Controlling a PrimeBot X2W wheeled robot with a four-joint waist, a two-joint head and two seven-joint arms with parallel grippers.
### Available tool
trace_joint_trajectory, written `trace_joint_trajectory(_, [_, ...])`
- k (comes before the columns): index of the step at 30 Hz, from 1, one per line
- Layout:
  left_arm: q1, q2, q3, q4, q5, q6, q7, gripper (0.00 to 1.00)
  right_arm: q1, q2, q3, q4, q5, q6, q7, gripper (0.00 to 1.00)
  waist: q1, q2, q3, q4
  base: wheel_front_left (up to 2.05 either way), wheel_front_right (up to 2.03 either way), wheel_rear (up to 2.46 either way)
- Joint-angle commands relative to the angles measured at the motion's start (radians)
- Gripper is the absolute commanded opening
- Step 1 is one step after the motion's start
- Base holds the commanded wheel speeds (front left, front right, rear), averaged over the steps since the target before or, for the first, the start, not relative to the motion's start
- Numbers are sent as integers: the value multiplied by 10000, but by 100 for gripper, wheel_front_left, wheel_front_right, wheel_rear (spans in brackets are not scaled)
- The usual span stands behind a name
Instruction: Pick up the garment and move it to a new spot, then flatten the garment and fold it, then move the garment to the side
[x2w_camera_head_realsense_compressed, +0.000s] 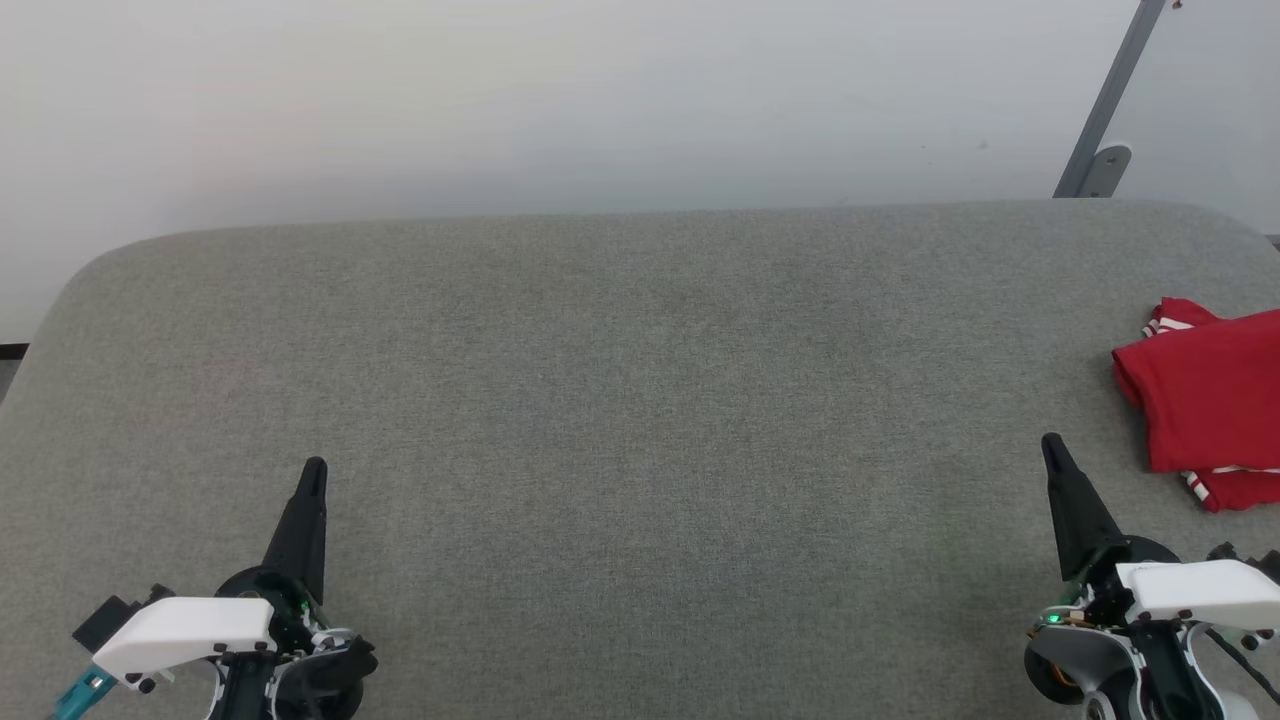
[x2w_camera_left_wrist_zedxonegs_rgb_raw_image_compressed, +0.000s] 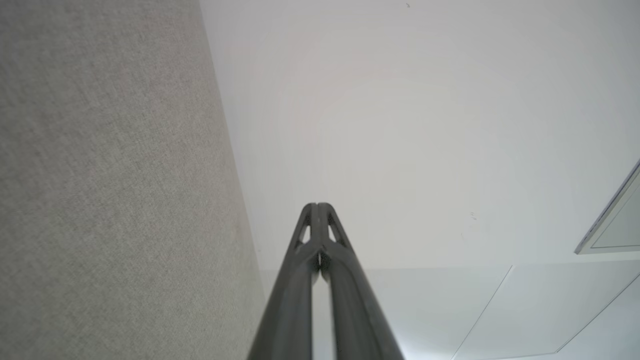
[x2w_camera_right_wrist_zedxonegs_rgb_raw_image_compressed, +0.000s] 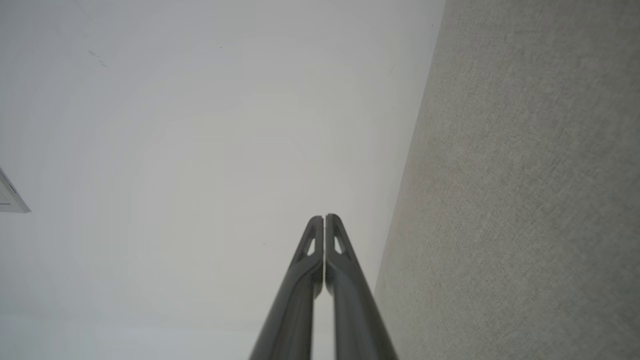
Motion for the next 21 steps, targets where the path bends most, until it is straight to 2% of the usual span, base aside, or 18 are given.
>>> trace_joint_trajectory(1, [-118, -17, 27, -1, 41, -56, 17, 0, -92, 41, -24, 30, -2, 0, 36, 0, 0, -1, 0, 0, 0, 0, 0])
trace_joint_trajectory(21, [-122, -41, 62, 1, 66, -56, 54, 0, -95, 46, -34, 29, -18, 0, 32, 0, 0, -1, 0, 0, 0, 0, 0])
